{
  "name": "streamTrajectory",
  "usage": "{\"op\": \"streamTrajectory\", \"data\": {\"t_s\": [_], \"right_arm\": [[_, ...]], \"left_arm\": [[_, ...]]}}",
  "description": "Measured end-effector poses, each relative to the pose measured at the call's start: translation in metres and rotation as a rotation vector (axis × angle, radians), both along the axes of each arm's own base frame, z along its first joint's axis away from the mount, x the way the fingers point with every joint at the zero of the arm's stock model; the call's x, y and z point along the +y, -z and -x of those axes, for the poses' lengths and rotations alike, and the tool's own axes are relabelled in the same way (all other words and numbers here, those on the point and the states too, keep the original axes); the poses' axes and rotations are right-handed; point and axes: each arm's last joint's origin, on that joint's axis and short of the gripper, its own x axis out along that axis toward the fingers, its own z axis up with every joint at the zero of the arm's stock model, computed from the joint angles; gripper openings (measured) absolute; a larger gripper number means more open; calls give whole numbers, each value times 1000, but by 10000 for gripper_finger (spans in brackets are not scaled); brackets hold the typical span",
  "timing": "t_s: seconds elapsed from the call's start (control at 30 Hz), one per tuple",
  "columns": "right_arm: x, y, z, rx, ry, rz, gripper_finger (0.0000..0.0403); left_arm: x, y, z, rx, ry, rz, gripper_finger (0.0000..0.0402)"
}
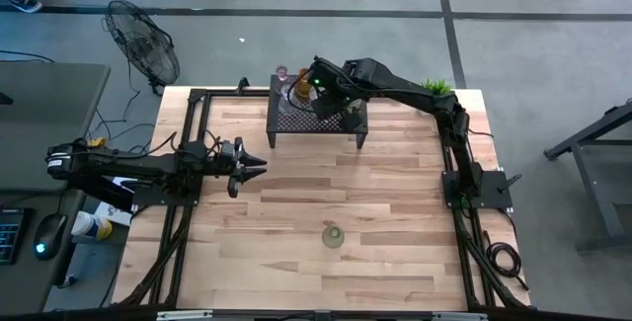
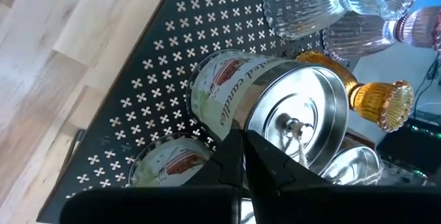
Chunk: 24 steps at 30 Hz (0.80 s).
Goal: Pick & Place candle stick holders
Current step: Put the green scented candle on the shelf aligned with the other scented candles
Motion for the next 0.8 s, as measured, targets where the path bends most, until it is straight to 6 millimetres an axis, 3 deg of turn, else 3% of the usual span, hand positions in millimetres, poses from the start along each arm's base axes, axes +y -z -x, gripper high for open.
{"op": "streamTrajectory", "data": {"t_s": [0.8], "right_arm": [[3, -10, 5, -15, 15, -25, 0]], "left_arm": [[0, 0, 0, -1, 2, 3, 115]]}}
